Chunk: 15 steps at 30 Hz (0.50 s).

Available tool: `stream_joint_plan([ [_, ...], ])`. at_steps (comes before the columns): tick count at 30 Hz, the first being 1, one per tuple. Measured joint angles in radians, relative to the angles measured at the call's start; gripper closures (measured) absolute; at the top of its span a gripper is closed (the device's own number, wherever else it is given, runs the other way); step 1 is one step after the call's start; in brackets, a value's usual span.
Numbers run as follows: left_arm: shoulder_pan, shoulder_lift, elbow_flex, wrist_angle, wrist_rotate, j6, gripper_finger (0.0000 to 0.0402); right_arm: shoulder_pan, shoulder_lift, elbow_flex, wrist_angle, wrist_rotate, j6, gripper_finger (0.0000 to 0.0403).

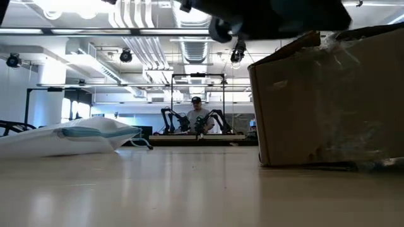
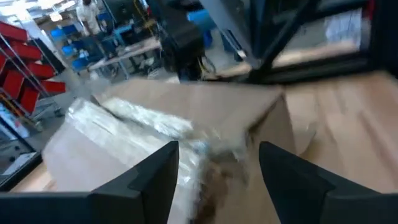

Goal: Unpack boxes
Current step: Break down the cardboard box until it is fully flat

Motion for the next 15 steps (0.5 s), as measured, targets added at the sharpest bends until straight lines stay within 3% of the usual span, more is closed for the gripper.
stream_joint_plan([
  [7, -0.026, -0.004, 0.133, -0.294, -0.212, -0.039, 0.0186, -0.004, 0.044, -0.050, 0.029, 0.023, -0.029, 0.0353],
  [15, -0.031, -0.004, 0.165, -0.400, -0.165, -0.144, 0.0196, -0.004, 0.045, -0.049, 0.049, 0.054, -0.105, 0.0353],
])
